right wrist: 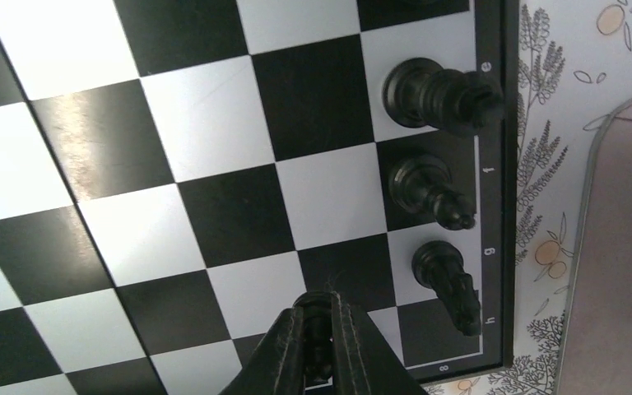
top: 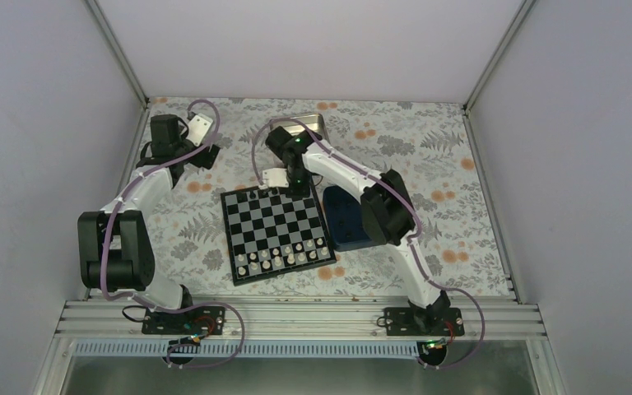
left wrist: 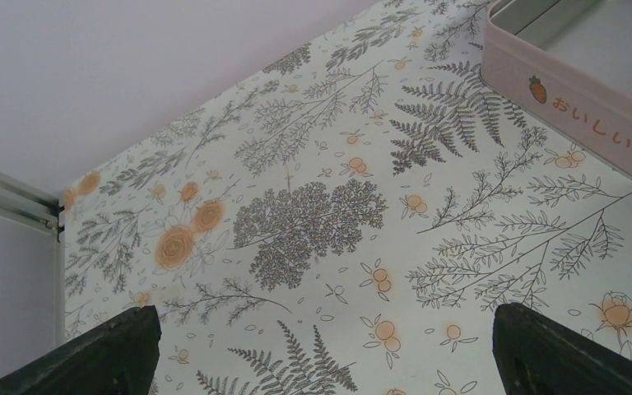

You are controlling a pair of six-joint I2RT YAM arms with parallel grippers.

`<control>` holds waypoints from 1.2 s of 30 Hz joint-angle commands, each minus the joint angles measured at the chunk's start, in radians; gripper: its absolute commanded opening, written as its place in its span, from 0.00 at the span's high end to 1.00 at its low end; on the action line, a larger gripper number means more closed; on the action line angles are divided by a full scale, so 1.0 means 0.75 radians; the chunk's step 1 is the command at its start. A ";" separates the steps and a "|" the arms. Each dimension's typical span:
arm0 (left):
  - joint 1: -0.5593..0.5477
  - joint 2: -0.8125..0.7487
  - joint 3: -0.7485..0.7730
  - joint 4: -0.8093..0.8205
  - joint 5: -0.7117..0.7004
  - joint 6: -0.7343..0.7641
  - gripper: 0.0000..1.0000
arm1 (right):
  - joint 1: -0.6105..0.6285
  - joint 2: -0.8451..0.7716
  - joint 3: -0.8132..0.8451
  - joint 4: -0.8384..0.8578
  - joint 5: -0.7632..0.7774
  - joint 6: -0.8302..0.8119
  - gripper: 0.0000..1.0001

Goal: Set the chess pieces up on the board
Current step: Place the chess piece on the chessboard.

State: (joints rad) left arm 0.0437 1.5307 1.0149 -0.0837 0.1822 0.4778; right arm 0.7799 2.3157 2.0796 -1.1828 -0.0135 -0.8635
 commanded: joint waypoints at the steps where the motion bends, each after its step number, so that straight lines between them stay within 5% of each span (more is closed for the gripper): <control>1: 0.007 -0.022 -0.014 0.035 0.029 -0.017 0.00 | -0.023 0.025 -0.010 0.038 0.004 -0.014 0.91; 36: 0.034 -0.016 -0.034 0.048 0.050 -0.019 0.00 | -0.050 0.128 0.105 -0.008 -0.067 -0.041 0.89</control>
State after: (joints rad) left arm 0.0628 1.5307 0.9997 -0.0818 0.1955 0.4778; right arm 0.7383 2.3947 2.1296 -1.1709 -0.0441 -0.8818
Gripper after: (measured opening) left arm 0.999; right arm 0.108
